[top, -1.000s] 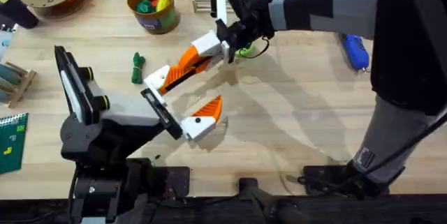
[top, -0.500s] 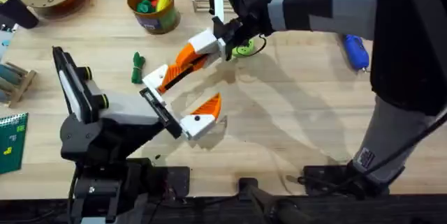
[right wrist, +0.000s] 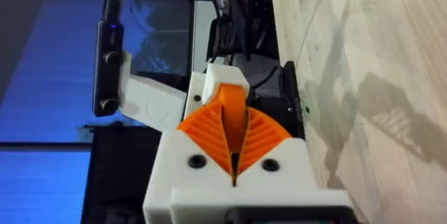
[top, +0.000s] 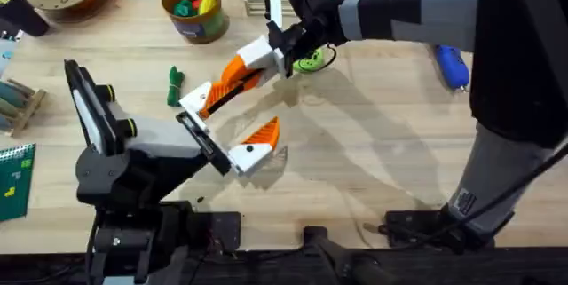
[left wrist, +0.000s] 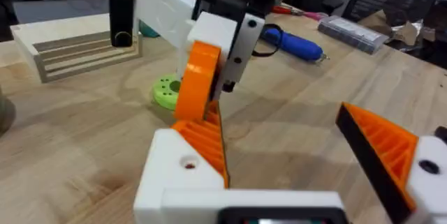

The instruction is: Pick up the gripper from the table and insert it into the empty holder that is missing its gripper. Then pick up a screw, insert it into the mounting hole, and use the screwdriver to tighten it. Finally, clean up the table by picking up the vegetable and placing it into the bucket.

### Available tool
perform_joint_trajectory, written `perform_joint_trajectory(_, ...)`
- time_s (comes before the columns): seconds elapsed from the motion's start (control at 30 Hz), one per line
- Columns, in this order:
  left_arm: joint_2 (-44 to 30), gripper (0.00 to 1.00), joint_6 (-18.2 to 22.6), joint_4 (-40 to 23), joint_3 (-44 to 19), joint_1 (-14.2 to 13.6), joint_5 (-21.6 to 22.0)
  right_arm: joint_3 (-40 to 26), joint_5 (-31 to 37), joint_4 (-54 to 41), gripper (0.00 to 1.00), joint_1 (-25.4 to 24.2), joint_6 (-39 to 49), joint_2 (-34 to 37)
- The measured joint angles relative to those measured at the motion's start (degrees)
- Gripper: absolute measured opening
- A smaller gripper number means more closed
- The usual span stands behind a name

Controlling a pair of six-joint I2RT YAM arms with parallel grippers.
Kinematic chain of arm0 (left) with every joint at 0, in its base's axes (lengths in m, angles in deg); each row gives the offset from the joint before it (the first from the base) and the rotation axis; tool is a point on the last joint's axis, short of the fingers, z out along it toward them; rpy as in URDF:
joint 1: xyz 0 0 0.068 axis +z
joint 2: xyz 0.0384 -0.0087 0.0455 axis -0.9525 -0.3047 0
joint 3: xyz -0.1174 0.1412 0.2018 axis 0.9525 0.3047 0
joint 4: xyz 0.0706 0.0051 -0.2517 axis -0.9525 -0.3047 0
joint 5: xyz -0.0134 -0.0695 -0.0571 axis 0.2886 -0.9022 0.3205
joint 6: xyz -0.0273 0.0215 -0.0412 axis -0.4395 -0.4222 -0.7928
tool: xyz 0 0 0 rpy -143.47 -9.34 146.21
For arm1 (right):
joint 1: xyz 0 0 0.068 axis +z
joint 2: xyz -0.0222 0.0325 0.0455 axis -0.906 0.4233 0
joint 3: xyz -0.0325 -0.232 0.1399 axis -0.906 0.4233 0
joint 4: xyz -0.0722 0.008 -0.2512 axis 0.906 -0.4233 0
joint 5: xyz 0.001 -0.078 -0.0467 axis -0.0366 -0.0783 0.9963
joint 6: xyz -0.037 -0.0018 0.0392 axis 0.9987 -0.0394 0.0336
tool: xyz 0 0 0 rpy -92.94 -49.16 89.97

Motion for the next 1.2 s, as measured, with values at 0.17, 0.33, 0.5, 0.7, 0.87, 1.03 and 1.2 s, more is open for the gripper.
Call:
perform_joint_trajectory(0.17, 0.0, 0.972, -0.23, -0.01, 0.0, 0.0, -0.04, -0.13, 0.44, -0.76, 0.008, -0.1, -1.14, 0.0)
perform_joint_trajectory(0.33, -0.17, 0.972, -0.86, -0.11, -0.02, -0.09, -1.18, -0.31, 0.41, -6.24, 0.008, -0.71, -1.26, 0.0)
perform_joint_trajectory(0.5, -0.44, 0.972, -0.91, -0.11, -0.02, -0.2, -1.4, -0.33, 0.46, -6.87, 0.008, -0.81, -1.1, 0.0)
perform_joint_trajectory(0.7, -0.44, 0.973, -0.91, -0.11, -0.02, -0.2, -1.42, -0.33, 0.48, -6.85, 0.008, -0.79, -1.12, 0.0)
perform_joint_trajectory(0.87, -0.44, 0.973, -1.19, -0.11, -0.02, -0.17, -1.3, -0.41, 1.03, -6.43, 0.008, -0.58, -1.77, 0.0)
perform_joint_trajectory(1.03, -0.44, 0.974, -1.5, -0.09, -0.02, -0.17, -0.74, -0.61, 1.58, -5.87, 0.008, -0.26, -2.43, 0.0)
perform_joint_trajectory(1.2, -0.44, 0.973, -1.72, -0.07, -0.02, -0.12, -0.35, -0.72, 1.79, -5.74, 0.008, 0.0, -2.63, 0.0)
